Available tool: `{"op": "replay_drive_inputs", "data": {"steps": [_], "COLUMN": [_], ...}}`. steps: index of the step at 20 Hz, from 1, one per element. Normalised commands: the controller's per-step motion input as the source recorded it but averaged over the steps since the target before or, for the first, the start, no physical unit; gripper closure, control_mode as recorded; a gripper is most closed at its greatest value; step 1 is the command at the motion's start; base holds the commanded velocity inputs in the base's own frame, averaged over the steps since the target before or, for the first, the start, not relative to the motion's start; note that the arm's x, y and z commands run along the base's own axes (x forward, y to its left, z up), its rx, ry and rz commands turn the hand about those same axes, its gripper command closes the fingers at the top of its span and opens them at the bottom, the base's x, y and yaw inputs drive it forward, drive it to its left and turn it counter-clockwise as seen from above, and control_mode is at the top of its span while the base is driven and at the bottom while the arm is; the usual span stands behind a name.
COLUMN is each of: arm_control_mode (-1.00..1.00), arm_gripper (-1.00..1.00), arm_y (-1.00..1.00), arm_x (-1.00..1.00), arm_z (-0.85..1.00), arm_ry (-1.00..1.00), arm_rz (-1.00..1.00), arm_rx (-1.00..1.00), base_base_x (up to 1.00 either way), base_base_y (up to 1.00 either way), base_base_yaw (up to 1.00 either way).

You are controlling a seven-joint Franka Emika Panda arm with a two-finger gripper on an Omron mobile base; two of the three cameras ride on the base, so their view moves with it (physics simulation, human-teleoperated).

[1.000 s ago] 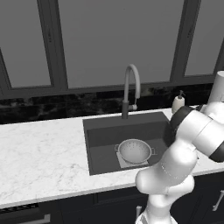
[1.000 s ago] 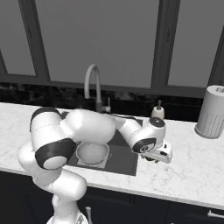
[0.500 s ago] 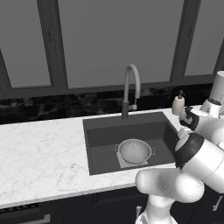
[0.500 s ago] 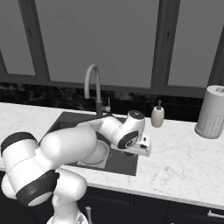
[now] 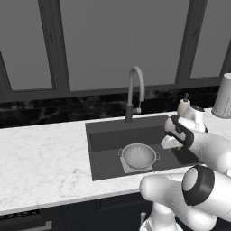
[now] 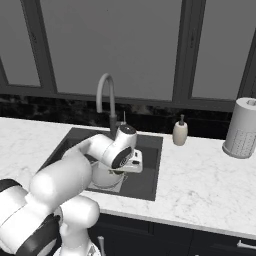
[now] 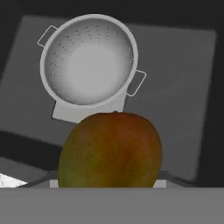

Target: Put the colander in the sink, put the mango in the colander, and turn on the sink faucet and pour water over the colander.

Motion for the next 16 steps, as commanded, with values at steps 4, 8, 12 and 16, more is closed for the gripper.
{"op": "replay_drive_inputs", "data": {"steps": [4,8,12,16], "arm_control_mode": [-1.0,-1.0,-1.0,-1.0], "arm_gripper": [1.0,1.0,1.0,1.0], "arm_y": [0.67,0.2,0.0,0.06], "arm_x": [0.43,0.67,0.69,0.62], "arm_z": [0.0,-0.25,-0.55,-0.61], "arm_ry": [0.01,0.01,0.0,0.0], "arm_rz": [0.23,0.16,0.1,0.08], "arm_rx": [0.1,0.07,0.0,0.0], "base_base_x": [0.0,0.0,0.0,0.0], "base_base_y": [0.0,0.0,0.0,0.0], "base_base_yaw": [0.0,0.0,0.0,0.0]}}
